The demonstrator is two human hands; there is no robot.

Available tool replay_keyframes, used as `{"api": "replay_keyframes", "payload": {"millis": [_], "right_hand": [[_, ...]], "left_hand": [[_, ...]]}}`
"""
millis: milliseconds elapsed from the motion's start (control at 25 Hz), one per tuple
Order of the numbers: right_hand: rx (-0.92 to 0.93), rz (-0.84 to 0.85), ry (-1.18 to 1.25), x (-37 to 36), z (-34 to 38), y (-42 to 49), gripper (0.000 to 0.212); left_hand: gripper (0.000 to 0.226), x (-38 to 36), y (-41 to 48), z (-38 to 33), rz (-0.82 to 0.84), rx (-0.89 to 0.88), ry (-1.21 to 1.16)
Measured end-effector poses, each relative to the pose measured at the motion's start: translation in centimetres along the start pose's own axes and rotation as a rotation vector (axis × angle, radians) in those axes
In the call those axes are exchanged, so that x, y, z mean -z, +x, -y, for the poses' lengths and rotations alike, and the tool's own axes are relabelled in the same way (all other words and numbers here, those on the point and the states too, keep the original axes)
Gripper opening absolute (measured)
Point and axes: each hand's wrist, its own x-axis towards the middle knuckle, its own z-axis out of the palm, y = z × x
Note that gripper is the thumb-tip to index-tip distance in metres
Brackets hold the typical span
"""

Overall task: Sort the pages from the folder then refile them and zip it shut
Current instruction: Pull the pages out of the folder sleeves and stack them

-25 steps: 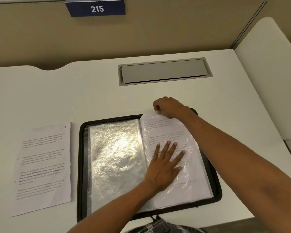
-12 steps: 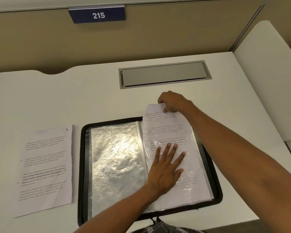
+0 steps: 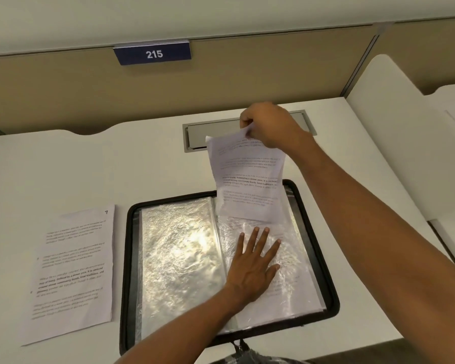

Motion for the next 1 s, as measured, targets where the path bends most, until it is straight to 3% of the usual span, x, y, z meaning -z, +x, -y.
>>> {"api": "replay_keyframes", "payload": {"millis": [280,480,680,800,920,1000], "right_hand": [[0.077,-0.165,0.032,5.7,2.9,-5.6,0.009],[0.098,-0.222,0.095,6.7,4.8,-9.5,0.01],[0.1,-0.234,0.111,5.3,6.5,-11.6,0.009],[0.119,-0.224,0.119,4.2,7.9,-12.3,0.008],[0.123,-0.17,0.116,3.0,9.7,-12.7,0.008],[0.134,-0.133,0.114,2.3,10.9,-12.9,0.008]], "left_hand": [[0.061,0.4,0.3,0.5,0.028,-0.058,0.004],[0.056,2.8,-0.2,1.4,-0.125,-0.057,-0.036],[0.021,7.8,-1.8,4.6,-0.609,0.425,-0.529],[0.039,10.6,-3.2,7.6,-0.804,0.581,-0.708],[0.066,13.5,-5.1,10.7,-0.796,0.541,-0.868],[0.059,15.1,-6.4,12.2,-0.696,0.472,-0.937]]}}
